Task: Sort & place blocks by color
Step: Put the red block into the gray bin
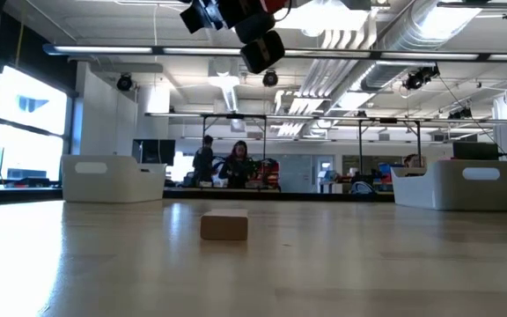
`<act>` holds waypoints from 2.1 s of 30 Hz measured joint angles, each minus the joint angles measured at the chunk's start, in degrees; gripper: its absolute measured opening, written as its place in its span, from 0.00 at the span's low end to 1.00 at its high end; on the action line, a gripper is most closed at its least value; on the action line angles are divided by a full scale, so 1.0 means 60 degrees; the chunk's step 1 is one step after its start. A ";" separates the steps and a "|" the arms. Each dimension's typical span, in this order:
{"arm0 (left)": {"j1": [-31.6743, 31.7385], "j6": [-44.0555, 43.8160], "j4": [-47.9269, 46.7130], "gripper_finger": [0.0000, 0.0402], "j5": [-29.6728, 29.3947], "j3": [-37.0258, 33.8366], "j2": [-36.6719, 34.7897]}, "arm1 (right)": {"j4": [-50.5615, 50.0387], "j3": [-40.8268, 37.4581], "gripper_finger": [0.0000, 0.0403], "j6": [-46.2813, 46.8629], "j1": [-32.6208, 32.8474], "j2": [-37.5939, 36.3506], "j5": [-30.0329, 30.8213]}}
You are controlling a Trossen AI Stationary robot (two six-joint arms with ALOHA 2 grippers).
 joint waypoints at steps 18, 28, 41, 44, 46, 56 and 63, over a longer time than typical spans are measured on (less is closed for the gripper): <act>-0.0040 -0.0370 0.0309 0.30 -0.0186 0.0000 0.0007 | -0.0061 0.0000 0.07 -0.0279 -0.0007 -0.0004 0.0402; -0.0055 -0.0600 0.0306 0.34 -0.0589 0.0000 0.0007 | -0.0310 0.0000 0.08 -0.0114 -0.0015 -0.0004 0.0485; -0.0084 -0.0575 0.0126 0.55 -0.1900 0.0004 0.0011 | -0.1311 -0.0004 0.08 0.1115 -0.0018 0.0000 0.0558; -0.0019 -0.0317 0.0009 0.54 -0.1916 0.0004 0.0011 | -0.1825 -0.0004 0.08 0.1634 -0.0018 0.0000 0.0526; -0.0007 -0.0246 0.0016 0.53 -0.2130 0.0000 0.0011 | -0.2259 -0.0004 0.08 0.2104 -0.0018 0.0000 0.0547; -0.0120 0.0790 -0.0957 0.53 -0.5405 0.0004 0.0011 | -0.4091 -0.0175 0.08 0.5140 -0.0060 -0.0006 0.1516; -0.0366 0.1263 -0.2088 0.53 -0.7668 0.0002 0.0011 | -0.4890 -0.0907 0.08 0.6937 -0.0279 -0.0004 0.1983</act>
